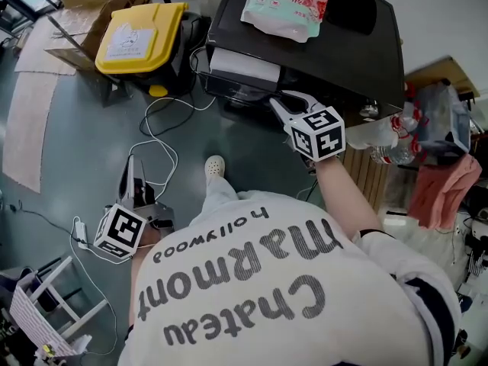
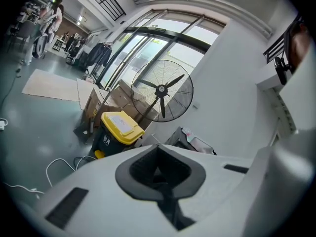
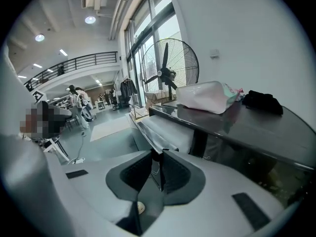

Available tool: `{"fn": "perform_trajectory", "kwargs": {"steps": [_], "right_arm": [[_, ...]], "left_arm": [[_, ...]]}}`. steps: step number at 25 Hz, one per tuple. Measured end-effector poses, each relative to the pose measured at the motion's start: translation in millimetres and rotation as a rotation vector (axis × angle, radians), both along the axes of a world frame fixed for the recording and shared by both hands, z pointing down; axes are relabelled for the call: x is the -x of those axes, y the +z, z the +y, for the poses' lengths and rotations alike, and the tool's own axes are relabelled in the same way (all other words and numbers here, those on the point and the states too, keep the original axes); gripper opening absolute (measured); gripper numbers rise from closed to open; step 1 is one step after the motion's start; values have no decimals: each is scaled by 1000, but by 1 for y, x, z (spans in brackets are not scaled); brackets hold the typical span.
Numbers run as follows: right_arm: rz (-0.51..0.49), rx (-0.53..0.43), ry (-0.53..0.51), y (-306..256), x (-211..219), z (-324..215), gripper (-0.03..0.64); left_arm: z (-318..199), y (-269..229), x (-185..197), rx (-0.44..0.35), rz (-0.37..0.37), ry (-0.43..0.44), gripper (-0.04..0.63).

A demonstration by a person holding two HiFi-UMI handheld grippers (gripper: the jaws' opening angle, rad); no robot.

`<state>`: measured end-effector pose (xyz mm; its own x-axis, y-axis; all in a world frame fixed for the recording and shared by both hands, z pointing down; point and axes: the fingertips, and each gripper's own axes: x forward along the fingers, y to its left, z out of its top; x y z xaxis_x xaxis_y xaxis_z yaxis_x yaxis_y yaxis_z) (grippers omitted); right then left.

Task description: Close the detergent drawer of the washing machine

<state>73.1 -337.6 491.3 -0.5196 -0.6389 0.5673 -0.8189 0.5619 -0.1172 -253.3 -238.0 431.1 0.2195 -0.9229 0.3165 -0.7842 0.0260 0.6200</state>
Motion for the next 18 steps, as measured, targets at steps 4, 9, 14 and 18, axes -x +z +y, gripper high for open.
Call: {"fn": "perform_trajectory", "kwargs": {"steps": [4, 9, 14, 18], "right_arm": [[6, -2, 23, 1, -1, -4, 81], [12, -10, 50, -1, -3, -11, 83], [12, -14, 87, -2, -7, -19, 84], [12, -20, 99, -2, -7, -25, 86]], "left_arm": [[-2, 4, 5, 7, 1, 1, 8], [-5, 7, 11, 7, 1, -5, 8], [-7, 5, 15, 1, 5, -8, 8], [-7, 6, 20, 4, 5, -20, 8]]}}
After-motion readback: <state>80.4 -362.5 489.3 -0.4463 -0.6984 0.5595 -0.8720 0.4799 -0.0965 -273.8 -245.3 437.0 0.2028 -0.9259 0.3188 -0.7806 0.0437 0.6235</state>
